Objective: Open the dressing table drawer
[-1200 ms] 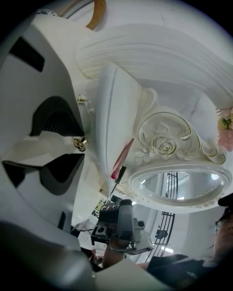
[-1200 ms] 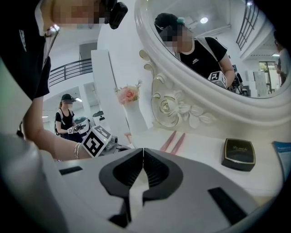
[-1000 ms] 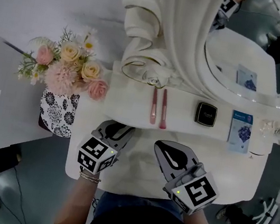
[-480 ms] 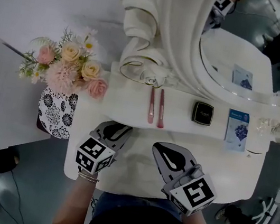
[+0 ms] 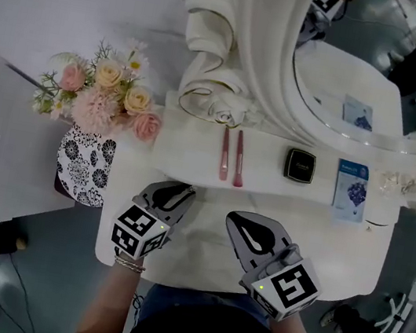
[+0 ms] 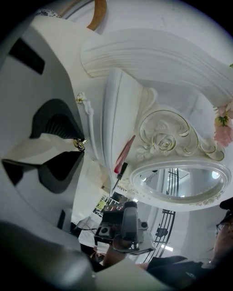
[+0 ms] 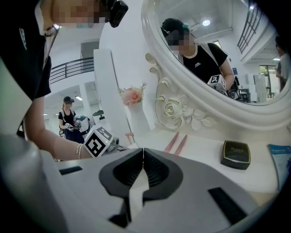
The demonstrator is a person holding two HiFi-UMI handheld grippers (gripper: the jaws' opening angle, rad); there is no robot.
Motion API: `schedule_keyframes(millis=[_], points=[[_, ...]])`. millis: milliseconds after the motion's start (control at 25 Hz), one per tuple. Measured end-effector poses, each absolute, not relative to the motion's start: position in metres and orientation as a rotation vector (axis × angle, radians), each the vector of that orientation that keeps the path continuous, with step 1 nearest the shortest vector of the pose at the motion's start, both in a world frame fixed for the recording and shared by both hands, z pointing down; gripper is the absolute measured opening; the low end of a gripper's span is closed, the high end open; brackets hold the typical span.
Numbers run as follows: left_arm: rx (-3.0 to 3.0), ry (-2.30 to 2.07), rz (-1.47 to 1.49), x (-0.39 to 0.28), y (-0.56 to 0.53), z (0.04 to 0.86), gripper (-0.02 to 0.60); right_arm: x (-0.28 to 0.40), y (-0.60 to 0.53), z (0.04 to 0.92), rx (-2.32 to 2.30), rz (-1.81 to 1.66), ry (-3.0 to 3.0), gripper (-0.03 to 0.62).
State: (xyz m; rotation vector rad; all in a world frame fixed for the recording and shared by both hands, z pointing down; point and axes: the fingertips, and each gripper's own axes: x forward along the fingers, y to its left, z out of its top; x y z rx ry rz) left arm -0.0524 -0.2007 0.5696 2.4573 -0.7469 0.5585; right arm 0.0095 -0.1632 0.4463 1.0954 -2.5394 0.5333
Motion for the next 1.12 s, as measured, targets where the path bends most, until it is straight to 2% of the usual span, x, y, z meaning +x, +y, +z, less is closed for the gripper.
schedule_keyframes(millis=[1120], points=[[2.430, -0.736, 0.546, -0.057, -0.180, 0.571, 0.097, 0.008, -0.144, 0.445, 1.099, 0.518, -2.532, 0.020]])
